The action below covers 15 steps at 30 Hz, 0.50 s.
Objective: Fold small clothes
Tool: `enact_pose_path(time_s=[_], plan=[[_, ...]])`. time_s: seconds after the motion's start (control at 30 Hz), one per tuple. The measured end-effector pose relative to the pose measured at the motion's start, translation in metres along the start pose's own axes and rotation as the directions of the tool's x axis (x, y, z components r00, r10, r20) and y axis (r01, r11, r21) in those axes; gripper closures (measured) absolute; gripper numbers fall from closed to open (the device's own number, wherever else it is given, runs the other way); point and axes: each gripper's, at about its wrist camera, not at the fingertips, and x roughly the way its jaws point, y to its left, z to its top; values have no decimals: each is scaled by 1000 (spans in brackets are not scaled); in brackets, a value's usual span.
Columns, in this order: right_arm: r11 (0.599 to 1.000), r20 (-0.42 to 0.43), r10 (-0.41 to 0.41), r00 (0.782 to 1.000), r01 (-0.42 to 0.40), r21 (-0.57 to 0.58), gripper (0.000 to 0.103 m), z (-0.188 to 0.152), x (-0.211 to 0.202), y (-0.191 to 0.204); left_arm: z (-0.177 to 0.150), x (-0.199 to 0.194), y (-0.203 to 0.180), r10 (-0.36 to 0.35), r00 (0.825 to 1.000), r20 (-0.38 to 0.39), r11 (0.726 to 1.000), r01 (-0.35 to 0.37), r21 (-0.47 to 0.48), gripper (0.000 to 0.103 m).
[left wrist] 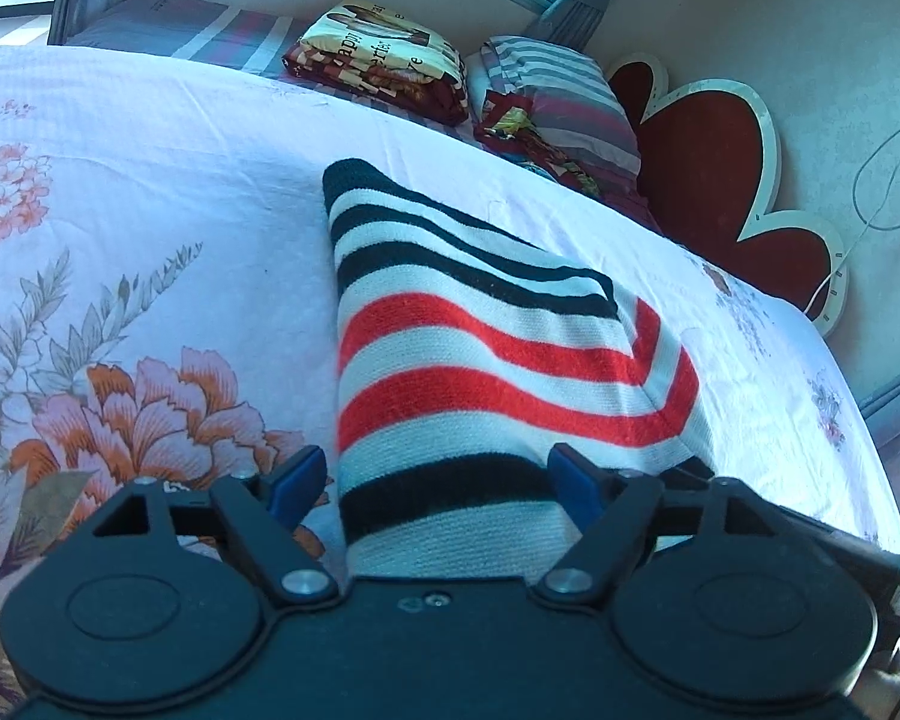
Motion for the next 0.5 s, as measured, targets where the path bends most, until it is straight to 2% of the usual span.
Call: enact_pose_path(time_s=[0.17, 0.23, 0.27, 0.3, 0.4, 0.5], plan=[[999, 6, 34, 999, -35, 30, 54, 8, -15, -4, 1, -7, 7, -21, 999, -25, 1000, 20, -21, 19], [996, -3, 50, 999, -49, 70, 41, 13, -18, -10, 1, -9, 9, -30, 999, -32, 999, 29, -26, 18], [994, -6, 65, 998, -64, 88, 28, 15, -19, -13, 0, -9, 11, -35, 999, -38, 999, 34, -33, 18], [991, -3, 84, 996, -84, 102, 25, 16, -20, -16, 0, -10, 13, -43, 998, -45, 998, 41, -45, 17], [987, -21, 109, 994, -106, 124, 25, 23, -15, -21, 2, -5, 16, -69, 996, -65, 995, 64, -72, 17], [969, -73, 169, 983, -152, 193, 25, 27, 0, -32, 2, 2, 19, -104, 991, -86, 991, 95, -97, 17]])
